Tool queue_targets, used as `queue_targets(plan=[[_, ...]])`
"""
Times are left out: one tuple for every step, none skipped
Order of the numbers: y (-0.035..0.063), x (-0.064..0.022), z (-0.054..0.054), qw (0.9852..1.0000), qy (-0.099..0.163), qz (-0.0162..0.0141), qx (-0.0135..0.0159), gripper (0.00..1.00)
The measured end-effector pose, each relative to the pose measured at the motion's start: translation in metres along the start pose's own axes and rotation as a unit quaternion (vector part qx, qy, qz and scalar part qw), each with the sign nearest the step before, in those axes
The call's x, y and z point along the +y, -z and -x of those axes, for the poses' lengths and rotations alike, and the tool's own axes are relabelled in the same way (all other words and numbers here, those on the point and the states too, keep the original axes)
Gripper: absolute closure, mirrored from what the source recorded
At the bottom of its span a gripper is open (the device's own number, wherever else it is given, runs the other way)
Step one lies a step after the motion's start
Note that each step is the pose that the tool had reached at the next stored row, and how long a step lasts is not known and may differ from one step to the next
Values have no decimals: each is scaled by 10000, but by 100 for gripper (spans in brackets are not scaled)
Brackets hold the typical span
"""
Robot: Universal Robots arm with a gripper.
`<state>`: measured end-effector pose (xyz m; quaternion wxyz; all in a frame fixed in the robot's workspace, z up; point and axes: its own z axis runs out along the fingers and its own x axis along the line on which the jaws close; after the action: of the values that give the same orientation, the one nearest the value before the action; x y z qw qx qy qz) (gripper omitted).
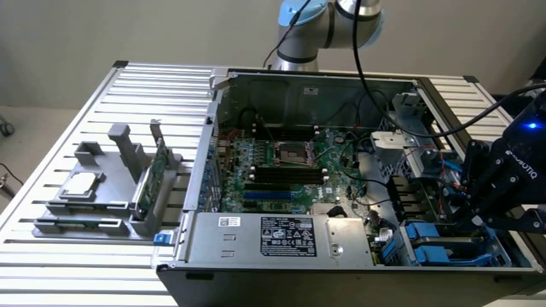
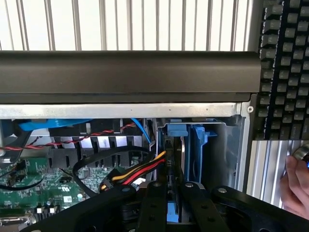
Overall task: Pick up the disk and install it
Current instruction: 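Insert the first disk wire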
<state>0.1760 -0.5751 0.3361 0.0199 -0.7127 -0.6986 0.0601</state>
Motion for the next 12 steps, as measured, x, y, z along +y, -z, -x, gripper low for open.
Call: queue_targets(plan=[[0, 0, 0, 10000, -8, -1, 0, 84], [0, 0, 0, 10000, -16, -2, 0, 84], [1, 0, 0, 10000, -23, -3, -1, 84], [3, 0, 1, 10000, -29, -3, 0, 84], [6, -1, 1, 10000, -35, -3, 1, 84], [12, -1, 1, 10000, -40, -3, -1, 84], [17, -2, 1, 10000, -44, -4, -1, 84], [23, -3, 2, 10000, -48, -4, -1, 84], [29, -4, 2, 10000, -51, -4, -1, 84], [30, -4, 2, 10000, -54, -5, -1, 84], [31, -4, 2, 10000, -58, -5, -4, 84], [31, -4, 2, 10000, -61, -5, -9, 84]])
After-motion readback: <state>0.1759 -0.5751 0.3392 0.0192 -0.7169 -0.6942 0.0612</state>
